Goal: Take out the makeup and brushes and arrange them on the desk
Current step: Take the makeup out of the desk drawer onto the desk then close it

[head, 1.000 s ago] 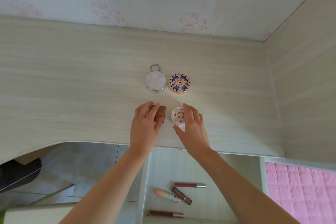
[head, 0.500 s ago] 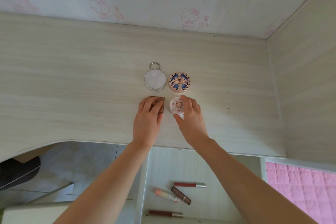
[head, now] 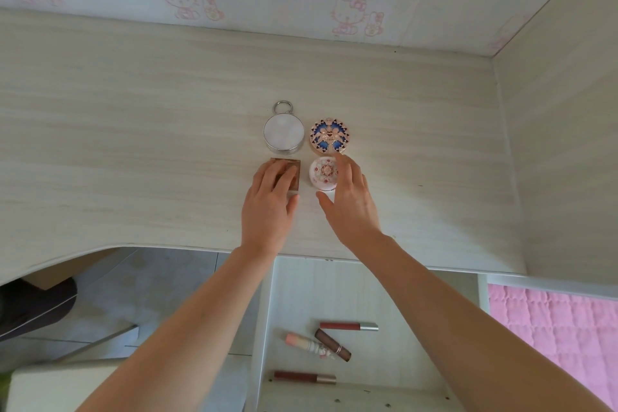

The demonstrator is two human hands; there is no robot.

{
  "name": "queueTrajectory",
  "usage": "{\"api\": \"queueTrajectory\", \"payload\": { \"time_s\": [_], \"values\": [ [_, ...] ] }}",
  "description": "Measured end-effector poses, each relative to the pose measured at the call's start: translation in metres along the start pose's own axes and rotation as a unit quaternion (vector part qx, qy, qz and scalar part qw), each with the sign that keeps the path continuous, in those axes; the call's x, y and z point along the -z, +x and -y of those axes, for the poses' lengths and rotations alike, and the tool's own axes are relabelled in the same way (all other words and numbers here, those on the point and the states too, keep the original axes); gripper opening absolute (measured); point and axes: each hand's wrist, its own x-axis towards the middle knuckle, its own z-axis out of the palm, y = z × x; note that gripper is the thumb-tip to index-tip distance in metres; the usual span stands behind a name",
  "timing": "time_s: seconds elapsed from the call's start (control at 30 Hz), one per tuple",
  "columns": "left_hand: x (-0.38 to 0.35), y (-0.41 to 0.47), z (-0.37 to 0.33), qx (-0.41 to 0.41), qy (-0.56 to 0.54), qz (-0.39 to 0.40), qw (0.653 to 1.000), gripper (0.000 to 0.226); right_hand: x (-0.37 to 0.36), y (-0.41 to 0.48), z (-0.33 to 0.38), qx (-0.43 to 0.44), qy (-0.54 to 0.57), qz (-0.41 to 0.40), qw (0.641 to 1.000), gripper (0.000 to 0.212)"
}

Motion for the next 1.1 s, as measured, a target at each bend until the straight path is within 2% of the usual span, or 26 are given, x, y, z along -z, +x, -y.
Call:
{"api": "queueTrajectory", "payload": {
  "time_s": [0.4, 0.6, 0.83, 1.1],
  "values": [
    [0.012, -0.077, -0.016, -0.045, -0.019, -0.014, 0.999, 0.037, 0.016, -0.085, -0.028, 0.079, -0.067, 0.004, 0.995, 0.061],
    [0.007, -0.151, -0.039, -0.044, -0.02, 0.014, 0.999, 0.033, 0.015, -0.156, -0.052, 0.108, -0.078, 0.01, 0.991, 0.058],
    [-0.02, -0.216, -0.049, -0.028, 0.003, 0.138, 0.99, 0.036, -0.007, -0.214, -0.092, 0.085, -0.096, 0.056, 0.99, 0.057],
    [-0.067, -0.242, -0.034, 0.003, 0.038, 0.298, 0.954, 0.037, -0.049, -0.234, -0.136, 0.042, -0.112, 0.16, 0.98, 0.049]
  ]
}}
